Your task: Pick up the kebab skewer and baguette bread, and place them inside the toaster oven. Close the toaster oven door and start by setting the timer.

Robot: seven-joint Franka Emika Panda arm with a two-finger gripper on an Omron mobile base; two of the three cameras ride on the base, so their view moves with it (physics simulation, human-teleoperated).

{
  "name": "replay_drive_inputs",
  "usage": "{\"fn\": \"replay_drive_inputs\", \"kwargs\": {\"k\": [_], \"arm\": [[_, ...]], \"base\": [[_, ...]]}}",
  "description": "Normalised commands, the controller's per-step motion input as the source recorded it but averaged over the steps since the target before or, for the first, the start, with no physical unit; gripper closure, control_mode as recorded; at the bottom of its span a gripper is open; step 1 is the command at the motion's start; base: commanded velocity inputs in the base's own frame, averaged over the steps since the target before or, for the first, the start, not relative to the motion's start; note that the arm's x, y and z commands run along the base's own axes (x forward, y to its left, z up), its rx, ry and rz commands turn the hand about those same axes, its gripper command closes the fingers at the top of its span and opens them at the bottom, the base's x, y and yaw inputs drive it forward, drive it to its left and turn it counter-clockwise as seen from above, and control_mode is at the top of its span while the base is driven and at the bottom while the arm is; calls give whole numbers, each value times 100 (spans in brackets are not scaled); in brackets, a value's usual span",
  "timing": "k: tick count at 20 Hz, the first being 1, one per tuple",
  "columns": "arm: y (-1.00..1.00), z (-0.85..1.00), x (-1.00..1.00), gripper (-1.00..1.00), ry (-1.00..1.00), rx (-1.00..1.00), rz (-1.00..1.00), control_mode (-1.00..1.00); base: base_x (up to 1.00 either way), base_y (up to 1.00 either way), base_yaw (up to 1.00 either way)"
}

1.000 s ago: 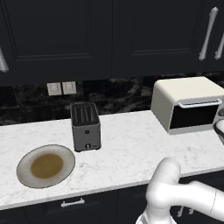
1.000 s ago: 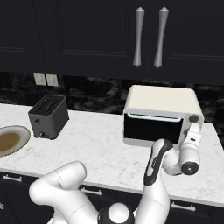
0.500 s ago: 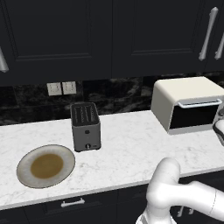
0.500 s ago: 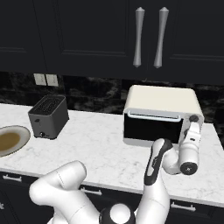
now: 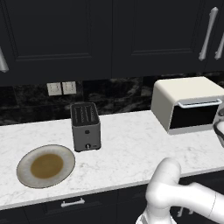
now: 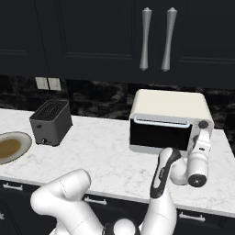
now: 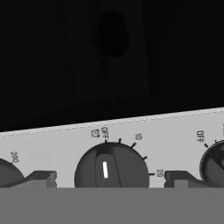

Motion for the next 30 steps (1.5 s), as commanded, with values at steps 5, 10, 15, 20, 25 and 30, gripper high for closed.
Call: {"fn": "replay_drive_inputs", "kwargs": {"k": [5, 10, 15, 20, 25, 30], "arm": [[0, 0, -15, -100, -1, 0, 0, -100], [0, 1, 3, -100, 0, 0, 0, -100], [1, 0, 5, -100, 0, 0, 0, -100], [1, 0, 5, -100, 0, 0, 0, -100], [0, 0, 9, -100, 0, 0, 0, -100], [0, 0, 3, -100, 0, 0, 0, -100]], "base": [[0, 0, 0], [0, 0, 0], [0, 0, 0], [0, 0, 0], [0, 0, 0], [0, 0, 0]]}}
